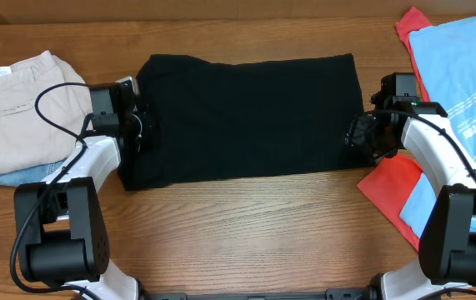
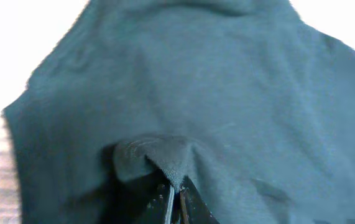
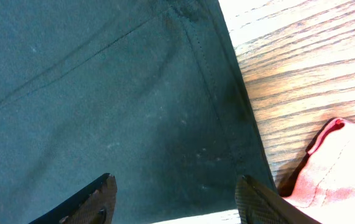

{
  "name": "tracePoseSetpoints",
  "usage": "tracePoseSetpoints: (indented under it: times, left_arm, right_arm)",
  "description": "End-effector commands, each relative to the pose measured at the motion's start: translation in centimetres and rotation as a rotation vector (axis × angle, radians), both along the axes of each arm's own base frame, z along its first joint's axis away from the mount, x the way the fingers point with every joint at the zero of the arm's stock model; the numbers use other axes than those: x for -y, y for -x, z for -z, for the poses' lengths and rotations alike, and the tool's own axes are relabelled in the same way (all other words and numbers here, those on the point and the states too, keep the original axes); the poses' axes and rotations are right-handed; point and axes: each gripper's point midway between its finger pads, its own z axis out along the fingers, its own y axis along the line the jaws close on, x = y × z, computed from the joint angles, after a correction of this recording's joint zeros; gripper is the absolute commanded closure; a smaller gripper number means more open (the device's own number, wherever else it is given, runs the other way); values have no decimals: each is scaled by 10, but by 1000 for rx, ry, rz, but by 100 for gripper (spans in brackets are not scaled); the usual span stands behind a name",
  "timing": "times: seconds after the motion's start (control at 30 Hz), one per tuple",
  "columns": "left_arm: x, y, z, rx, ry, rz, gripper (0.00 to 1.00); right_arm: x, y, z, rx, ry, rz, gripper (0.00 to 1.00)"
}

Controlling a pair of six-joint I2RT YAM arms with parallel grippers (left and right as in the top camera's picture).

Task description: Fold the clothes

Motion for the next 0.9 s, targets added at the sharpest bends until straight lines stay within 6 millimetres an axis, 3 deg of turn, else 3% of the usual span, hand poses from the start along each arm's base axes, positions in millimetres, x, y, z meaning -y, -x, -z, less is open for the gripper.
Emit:
tracePoseSetpoints:
  times: [0.0,0.13,0.57,0.67,0.8,0.87]
  left_arm:
    - [14,-10,-30,100,-4,126,94]
    - [17,-10,-31,130,-54,205,94]
    - [18,-35,-61,317,-122,257,90]
    - [18,-33,-59,304,-120,259,58]
    - [15,-27,-49,252,-125,246,48]
    - [10,-25,-43,223,-145,222,47]
  right_arm:
    - [5,-2,-1,8,14,7,35]
    - [9,-2,0,6,35,12,35]
    - [9,-2,0,5,34,12,35]
    - [9,-2,0,5,34,12,35]
    - [9,-2,0,5,34,12,35]
    - [9,-2,0,5,35,12,35]
